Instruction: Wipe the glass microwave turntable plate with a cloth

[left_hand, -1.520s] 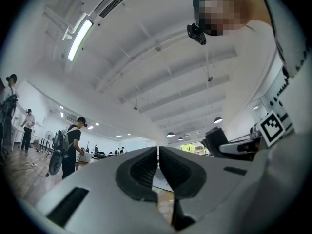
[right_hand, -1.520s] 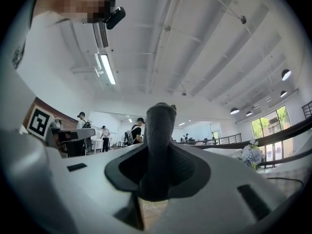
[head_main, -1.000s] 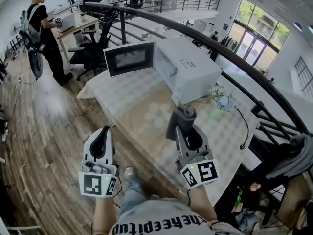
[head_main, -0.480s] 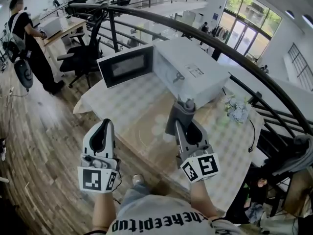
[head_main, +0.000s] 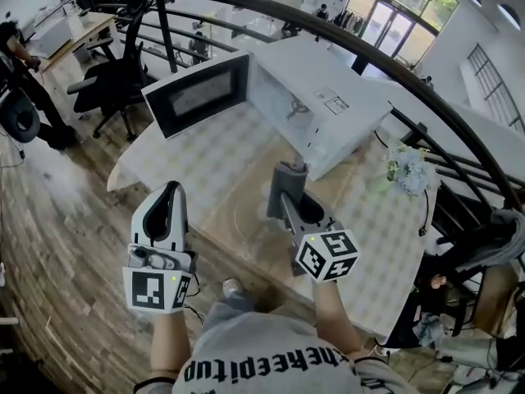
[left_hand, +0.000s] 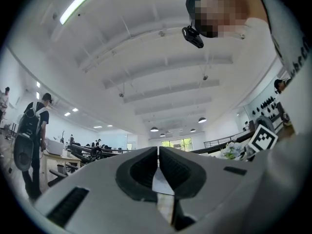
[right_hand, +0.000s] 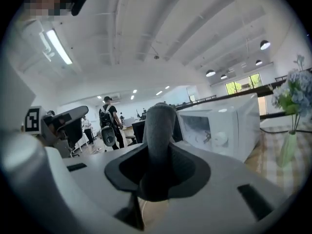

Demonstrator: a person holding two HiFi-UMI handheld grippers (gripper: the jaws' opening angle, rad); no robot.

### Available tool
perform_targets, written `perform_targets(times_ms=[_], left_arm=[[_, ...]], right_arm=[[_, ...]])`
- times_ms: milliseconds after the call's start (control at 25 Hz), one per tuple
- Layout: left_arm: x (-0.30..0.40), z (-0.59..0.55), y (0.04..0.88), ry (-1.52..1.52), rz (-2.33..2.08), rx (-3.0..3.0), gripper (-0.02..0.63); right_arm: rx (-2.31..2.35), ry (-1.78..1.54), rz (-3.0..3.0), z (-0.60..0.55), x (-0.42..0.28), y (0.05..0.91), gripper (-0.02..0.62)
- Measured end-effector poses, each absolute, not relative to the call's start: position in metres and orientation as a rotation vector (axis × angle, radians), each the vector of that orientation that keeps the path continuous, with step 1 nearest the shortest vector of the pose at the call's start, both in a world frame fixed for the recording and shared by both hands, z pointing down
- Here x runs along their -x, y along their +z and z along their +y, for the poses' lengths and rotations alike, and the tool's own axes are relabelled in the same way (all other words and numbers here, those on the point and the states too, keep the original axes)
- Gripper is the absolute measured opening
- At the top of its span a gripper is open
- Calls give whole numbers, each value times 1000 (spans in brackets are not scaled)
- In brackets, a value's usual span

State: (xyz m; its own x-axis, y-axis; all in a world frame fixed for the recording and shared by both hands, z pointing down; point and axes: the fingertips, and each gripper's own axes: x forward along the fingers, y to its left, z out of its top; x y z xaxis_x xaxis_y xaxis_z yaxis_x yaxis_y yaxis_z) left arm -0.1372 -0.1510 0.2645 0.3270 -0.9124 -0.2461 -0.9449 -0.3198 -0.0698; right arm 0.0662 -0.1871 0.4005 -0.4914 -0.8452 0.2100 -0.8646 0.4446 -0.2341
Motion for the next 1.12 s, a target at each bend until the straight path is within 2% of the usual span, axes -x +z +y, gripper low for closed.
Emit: perform_targets(times_ms=[200, 520, 1120], left_arm=[[145, -179, 284, 233, 1697, 2445, 12], [157, -212, 307, 203, 1705, 2496, 12], [192, -232, 329, 159, 1793, 2487, 12]], right_arm=[[-1517, 706, -2470, -208, -55, 461, 104], [-1336, 787, -2400, -231, -15, 520, 100], [-963, 713, -2019, -232, 57, 630, 101]])
